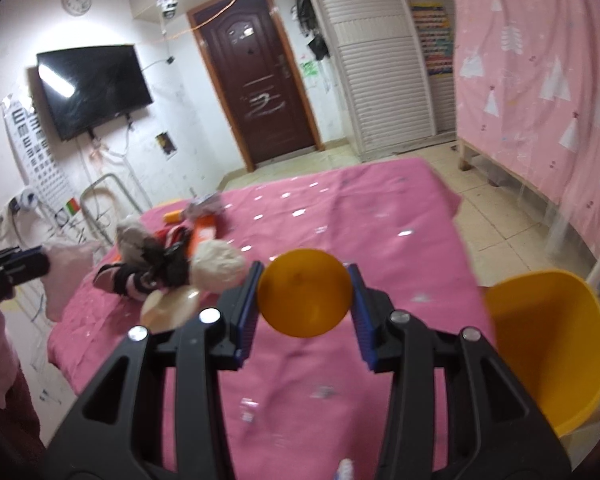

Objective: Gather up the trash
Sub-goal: 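Carry the white sock and orange ball with both tools to the yellow bin, then open both tools to drop the sock and ball into the yellow bin, then move both open tools back over the table clutter, then grasp the orange box with the left tool while the right tool grasps the white paper ball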

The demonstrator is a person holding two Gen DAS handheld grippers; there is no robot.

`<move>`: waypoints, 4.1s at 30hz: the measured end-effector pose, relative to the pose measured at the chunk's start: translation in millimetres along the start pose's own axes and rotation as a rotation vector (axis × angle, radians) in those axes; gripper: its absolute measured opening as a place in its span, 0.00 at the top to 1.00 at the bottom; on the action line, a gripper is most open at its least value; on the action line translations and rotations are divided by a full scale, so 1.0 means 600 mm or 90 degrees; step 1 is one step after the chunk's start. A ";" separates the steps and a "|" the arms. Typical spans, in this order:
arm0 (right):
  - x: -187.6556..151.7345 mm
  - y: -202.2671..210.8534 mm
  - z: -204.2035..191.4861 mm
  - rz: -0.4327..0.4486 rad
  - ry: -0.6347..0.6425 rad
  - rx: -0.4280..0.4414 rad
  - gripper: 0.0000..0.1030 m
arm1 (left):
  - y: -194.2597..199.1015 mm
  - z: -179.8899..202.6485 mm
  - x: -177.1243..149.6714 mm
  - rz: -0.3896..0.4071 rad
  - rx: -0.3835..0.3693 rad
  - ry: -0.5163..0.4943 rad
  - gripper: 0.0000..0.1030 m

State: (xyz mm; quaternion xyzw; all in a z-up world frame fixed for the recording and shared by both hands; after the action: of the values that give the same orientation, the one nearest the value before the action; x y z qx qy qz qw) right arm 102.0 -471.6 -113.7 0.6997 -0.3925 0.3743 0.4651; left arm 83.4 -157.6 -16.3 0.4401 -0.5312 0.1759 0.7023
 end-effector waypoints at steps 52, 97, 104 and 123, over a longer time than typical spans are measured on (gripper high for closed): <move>0.023 0.119 0.361 0.081 -0.140 -0.182 0.42 | -0.353 0.343 0.087 -0.097 -0.118 0.062 0.31; -0.003 -0.109 -0.103 -0.079 0.055 0.024 0.37 | -0.015 -0.276 0.010 0.005 0.250 0.191 0.24; -0.016 -0.137 -0.140 -0.102 0.071 0.038 0.29 | -0.011 -0.353 -0.057 -0.042 0.297 0.231 0.24; -0.034 -0.173 -0.162 -0.146 0.065 0.054 0.23 | -0.093 -0.397 -0.166 -0.162 0.318 0.245 0.54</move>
State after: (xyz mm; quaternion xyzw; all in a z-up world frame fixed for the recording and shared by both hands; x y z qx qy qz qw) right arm 171.1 -349.0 -141.1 0.7391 -0.2695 0.3696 0.4945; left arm 226.8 25.5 -141.5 0.6197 -0.2701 0.2915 0.6768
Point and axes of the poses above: each gripper's, at about its wrist camera, not at the fingertips, and y roughly against the way its jaws point, z to its right, x to its top, the point moved 8 cm from there along -y, roughly the way its jaws point, and after that the axes turned 11 degrees about z, right-handed, at the moved point
